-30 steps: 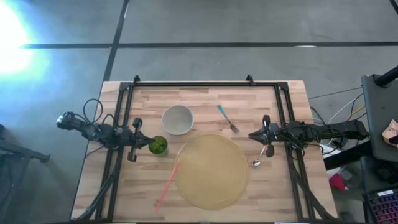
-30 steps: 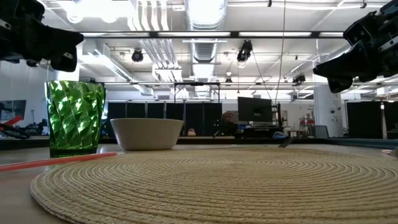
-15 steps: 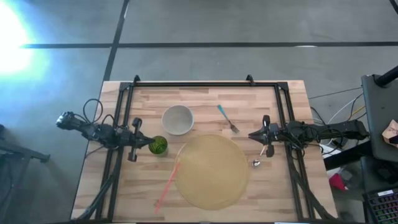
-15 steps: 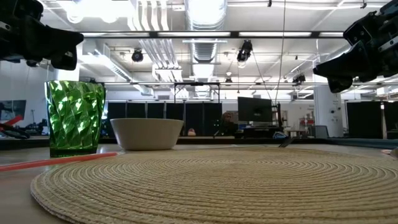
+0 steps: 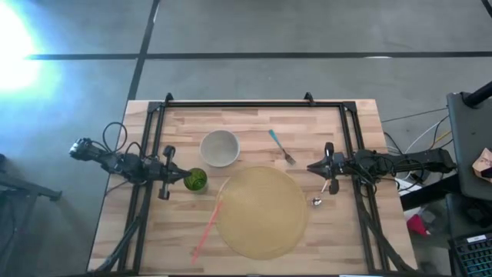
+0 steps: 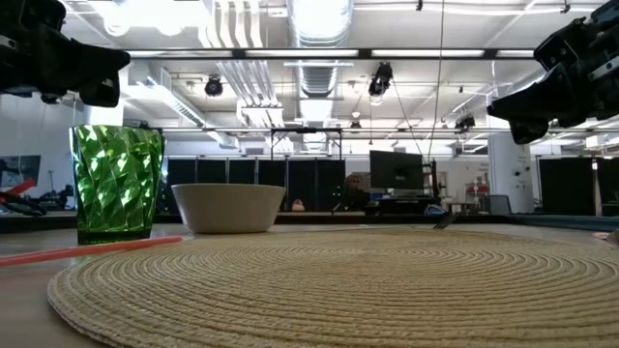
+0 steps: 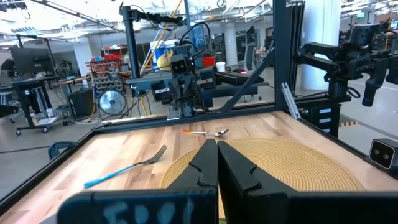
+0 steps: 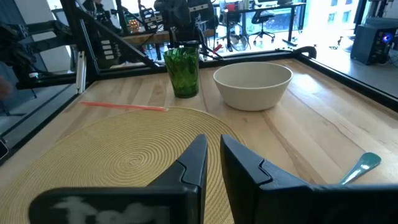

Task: Pick & Place Utensil
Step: Put the green cup on the brown mat

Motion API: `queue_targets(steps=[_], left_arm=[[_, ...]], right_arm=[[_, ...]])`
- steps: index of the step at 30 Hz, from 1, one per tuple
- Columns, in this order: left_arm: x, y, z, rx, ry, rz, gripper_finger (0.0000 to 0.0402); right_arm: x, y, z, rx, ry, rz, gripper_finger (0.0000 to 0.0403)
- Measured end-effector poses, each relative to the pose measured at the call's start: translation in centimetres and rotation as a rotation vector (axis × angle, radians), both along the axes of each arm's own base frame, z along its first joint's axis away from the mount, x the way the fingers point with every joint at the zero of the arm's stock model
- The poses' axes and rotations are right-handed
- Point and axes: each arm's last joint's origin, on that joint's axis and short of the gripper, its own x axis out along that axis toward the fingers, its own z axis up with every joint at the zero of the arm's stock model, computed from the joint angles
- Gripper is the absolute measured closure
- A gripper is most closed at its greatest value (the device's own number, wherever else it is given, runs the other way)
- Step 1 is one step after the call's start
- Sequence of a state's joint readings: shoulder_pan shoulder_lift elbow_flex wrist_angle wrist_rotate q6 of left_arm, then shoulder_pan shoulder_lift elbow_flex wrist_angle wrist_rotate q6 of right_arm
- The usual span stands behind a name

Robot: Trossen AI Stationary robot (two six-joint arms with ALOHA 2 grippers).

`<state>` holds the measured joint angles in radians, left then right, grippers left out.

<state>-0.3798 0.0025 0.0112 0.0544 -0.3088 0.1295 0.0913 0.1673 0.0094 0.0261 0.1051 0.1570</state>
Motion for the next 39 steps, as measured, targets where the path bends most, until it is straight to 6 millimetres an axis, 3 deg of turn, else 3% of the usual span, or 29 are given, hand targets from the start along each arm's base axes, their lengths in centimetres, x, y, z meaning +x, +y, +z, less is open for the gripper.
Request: queue_targets(steps=[34, 39], left_arm=[[-0.06, 0.11, 0.72, -0.055, -0.069, 0.027, 0.0401], [-0.06, 0.13, 0.72, -0.079, -0.069, 0.030, 0.0371]], right_arm=[[0.00, 0.00, 0.01, 0.000, -0.001, 0.000, 0.0360], [0.00, 0.00, 0.00, 0.000, 0.000, 0.000, 0.0360]])
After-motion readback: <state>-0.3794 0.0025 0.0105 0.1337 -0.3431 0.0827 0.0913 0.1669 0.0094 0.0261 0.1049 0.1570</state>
